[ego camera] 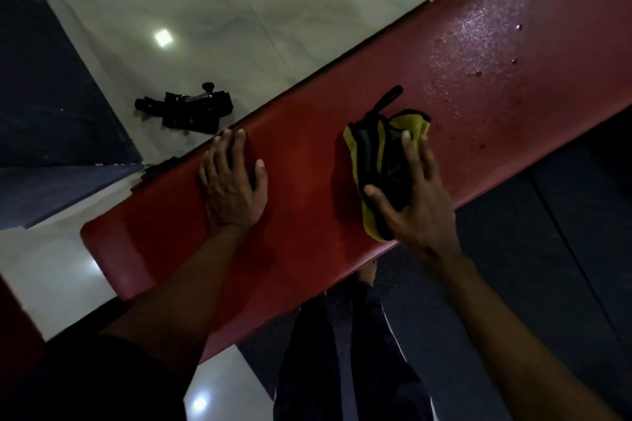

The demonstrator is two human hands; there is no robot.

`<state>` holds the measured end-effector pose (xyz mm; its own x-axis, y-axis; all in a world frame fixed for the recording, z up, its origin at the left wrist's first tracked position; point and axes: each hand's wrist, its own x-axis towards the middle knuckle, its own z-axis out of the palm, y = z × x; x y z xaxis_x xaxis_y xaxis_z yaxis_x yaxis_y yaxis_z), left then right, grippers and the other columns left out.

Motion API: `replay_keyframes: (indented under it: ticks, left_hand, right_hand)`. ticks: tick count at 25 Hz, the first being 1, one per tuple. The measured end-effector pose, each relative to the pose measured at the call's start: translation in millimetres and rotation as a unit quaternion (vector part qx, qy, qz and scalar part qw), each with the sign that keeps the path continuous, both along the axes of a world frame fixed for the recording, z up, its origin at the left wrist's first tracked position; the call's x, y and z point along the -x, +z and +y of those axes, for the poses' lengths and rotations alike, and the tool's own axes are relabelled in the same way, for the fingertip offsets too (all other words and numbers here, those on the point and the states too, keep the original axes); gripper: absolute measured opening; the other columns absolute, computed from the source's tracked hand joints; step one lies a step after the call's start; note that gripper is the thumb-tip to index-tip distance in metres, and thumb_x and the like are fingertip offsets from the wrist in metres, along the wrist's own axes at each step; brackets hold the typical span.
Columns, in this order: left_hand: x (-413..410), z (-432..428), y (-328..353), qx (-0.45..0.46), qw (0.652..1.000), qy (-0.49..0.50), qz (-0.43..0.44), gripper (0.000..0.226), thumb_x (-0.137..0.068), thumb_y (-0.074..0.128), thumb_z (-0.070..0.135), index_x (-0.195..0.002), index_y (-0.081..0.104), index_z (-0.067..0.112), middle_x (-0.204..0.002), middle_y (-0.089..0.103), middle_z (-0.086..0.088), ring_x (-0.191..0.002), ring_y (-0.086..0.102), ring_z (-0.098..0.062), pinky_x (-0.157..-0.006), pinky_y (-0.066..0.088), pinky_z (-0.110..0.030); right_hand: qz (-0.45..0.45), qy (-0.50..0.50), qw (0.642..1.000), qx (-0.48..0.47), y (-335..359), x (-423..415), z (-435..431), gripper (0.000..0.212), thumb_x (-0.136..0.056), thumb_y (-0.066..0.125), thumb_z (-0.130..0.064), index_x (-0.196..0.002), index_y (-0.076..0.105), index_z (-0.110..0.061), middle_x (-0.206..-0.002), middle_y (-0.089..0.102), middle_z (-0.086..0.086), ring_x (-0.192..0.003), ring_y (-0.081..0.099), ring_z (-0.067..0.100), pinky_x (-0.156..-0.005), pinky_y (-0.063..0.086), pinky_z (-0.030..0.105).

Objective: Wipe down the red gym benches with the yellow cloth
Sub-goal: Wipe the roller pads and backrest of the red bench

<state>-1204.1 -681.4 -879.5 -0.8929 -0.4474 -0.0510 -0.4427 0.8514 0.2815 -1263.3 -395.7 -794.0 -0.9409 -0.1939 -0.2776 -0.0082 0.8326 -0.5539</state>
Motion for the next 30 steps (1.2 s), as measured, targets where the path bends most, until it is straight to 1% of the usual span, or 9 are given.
replay_keyframes:
  ticks: [4,6,12,14,17,21,25,28,30]
  left_hand:
    - [-1.0,1.0,-0.8,0.014,1.000,-0.009,0.008,0.060,-0.099,0.047,0.040,-0.154,0.037,0.017,-0.157,0.039,-0.009,-0.144,0.035,-0.030,-0.116,0.024,-0.048]
    - [-1.5,0.9,-1.1,0.013,1.000,-0.007,0.005,0.061,-0.099,0.046,0.041,-0.154,0.037,0.017,-0.157,0.039,-0.009,-0.144,0.035,-0.029,-0.115,0.025,-0.048]
    - [-2.6,-4.0,-8.1,0.029,0.999,-0.030,0.010,0.066,-0.103,0.039,0.055,-0.154,0.037,0.014,-0.156,0.041,-0.011,-0.145,0.034,-0.029,-0.124,0.014,-0.048]
    - [-2.1,-4.4,-6.9,0.025,0.999,-0.032,0.005,0.068,-0.102,0.041,0.056,-0.155,0.035,0.014,-0.156,0.040,-0.010,-0.145,0.033,-0.029,-0.125,0.015,-0.049]
    - [-0.6,-4.2,-2.9,0.017,1.000,-0.023,0.001,0.069,-0.102,0.042,0.054,-0.156,0.033,0.012,-0.157,0.039,-0.010,-0.146,0.033,-0.028,-0.124,0.017,-0.050]
    - [-0.6,-3.9,-1.9,-0.004,1.000,-0.022,0.007,0.068,-0.102,0.043,0.051,-0.155,0.034,0.011,-0.155,0.041,-0.012,-0.145,0.034,-0.028,-0.124,0.018,-0.049]
    - [-0.3,-4.5,-2.6,-0.009,0.999,-0.025,0.018,0.068,-0.100,0.047,0.049,-0.155,0.035,0.011,-0.155,0.041,-0.012,-0.145,0.034,-0.029,-0.124,0.017,-0.048]
    - [0.0,-4.6,-2.7,-0.020,0.999,-0.030,0.017,0.067,-0.101,0.046,0.049,-0.156,0.034,0.011,-0.156,0.040,-0.013,-0.146,0.033,-0.029,-0.124,0.017,-0.049]
    - [0.3,-5.3,-2.3,-0.027,0.999,-0.029,0.017,0.068,-0.100,0.047,0.048,-0.156,0.034,0.012,-0.156,0.040,-0.013,-0.145,0.033,-0.029,-0.124,0.016,-0.049]
  right_hand:
    - [0.019,0.100,0.991,-0.091,-24.9,1.4,-56.9,0.102,-0.084,0.048,-0.083,-0.161,0.003,-0.033,-0.167,0.008,0.014,-0.154,0.012,0.035,-0.122,0.020,0.056]
    - [0.044,0.137,0.982,-0.125,-33.5,14.3,-67.6,0.093,-0.089,0.047,-0.074,-0.161,0.005,-0.032,-0.168,0.002,0.013,-0.154,0.006,0.035,-0.122,0.017,0.058]
    - [0.088,-0.001,0.995,-0.046,-40.1,83.5,-104.0,0.079,-0.088,0.061,-0.046,-0.154,0.032,-0.015,-0.164,0.022,0.016,-0.150,0.023,0.037,-0.117,0.032,0.054]
    - [0.095,0.093,0.990,-0.048,-37.3,81.8,-134.0,0.078,-0.086,0.059,-0.044,-0.155,0.032,-0.019,-0.163,0.025,0.013,-0.147,0.029,0.038,-0.112,0.040,0.053]
    - [0.079,0.236,0.965,-0.080,-38.8,76.9,-156.5,0.076,-0.088,0.055,-0.052,-0.156,0.029,-0.030,-0.163,0.025,0.008,-0.146,0.031,0.037,-0.116,0.034,0.052]
    - [0.101,0.177,0.973,-0.105,-41.0,113.0,-141.3,0.070,-0.080,0.064,-0.049,-0.145,0.047,-0.029,-0.153,0.042,0.005,-0.140,0.042,0.031,-0.114,0.035,0.053]
    - [0.097,0.059,0.987,-0.115,-38.9,107.6,-158.5,0.069,-0.080,0.061,-0.052,-0.142,0.049,-0.025,-0.157,0.037,0.006,-0.143,0.035,0.032,-0.109,0.038,0.056]
    - [0.115,0.168,0.969,-0.143,-38.2,89.5,-173.9,0.063,-0.086,0.056,-0.064,-0.140,0.053,-0.031,-0.159,0.034,0.003,-0.146,0.031,0.033,-0.115,0.029,0.055]
    - [0.115,0.231,0.957,-0.129,-38.0,108.0,-161.7,0.052,-0.089,0.058,-0.051,-0.136,0.055,-0.029,-0.156,0.039,0.004,-0.141,0.039,0.034,-0.108,0.039,0.055]
